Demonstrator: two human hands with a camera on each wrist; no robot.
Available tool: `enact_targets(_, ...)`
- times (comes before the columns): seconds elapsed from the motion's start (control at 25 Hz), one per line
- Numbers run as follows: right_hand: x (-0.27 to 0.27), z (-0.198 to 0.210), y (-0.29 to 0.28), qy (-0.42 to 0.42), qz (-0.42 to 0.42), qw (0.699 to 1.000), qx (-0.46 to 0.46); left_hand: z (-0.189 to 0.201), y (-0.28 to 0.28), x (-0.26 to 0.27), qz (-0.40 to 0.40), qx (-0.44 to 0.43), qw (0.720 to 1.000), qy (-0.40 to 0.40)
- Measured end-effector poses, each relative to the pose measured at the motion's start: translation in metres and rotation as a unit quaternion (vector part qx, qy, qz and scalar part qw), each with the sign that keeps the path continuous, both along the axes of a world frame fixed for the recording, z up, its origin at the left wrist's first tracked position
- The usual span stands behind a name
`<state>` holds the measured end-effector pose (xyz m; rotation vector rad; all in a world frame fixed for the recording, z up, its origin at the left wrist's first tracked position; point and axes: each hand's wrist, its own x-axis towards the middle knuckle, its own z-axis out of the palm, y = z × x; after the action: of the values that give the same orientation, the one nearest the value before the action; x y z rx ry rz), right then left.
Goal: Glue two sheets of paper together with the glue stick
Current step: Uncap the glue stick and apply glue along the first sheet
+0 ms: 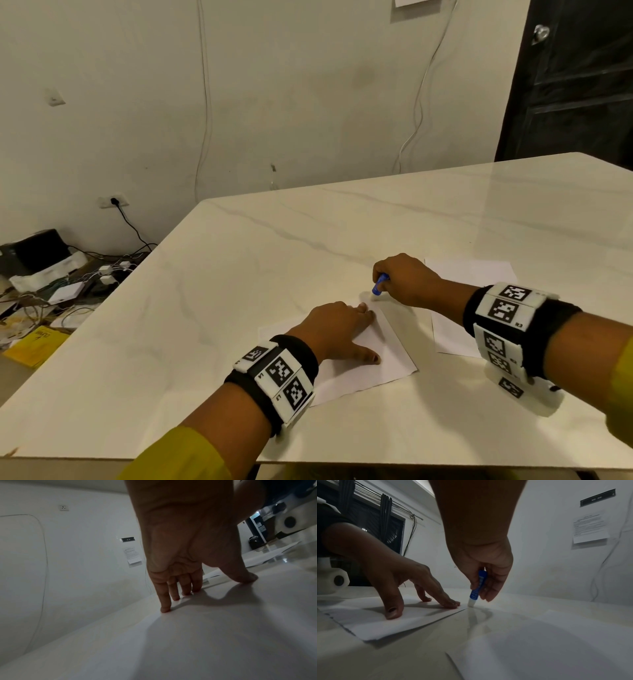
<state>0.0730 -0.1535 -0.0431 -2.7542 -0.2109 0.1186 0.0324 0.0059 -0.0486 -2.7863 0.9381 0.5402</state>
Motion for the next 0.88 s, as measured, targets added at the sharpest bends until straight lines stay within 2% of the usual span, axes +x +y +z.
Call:
enact_targets(0.32,-0.005,0.003,0.006,0.019,0.014,0.999,-0.039,-0.01,0.005,0.003,0.001,-0.022,0.999,-0.024)
enact_targets(0.52,-0.024,0.002,-0.005,0.029,0.015,0.999,-0.031,-0.012,0.004,0.001,0.047,-0.071,0.996,-0.015)
enact_targets(0.88,-0.059,0.005,-0.012,0.041,0.038,0.998,-0.035,-0.017,0.003,0.001,0.04,-0.064,0.997,-0.036)
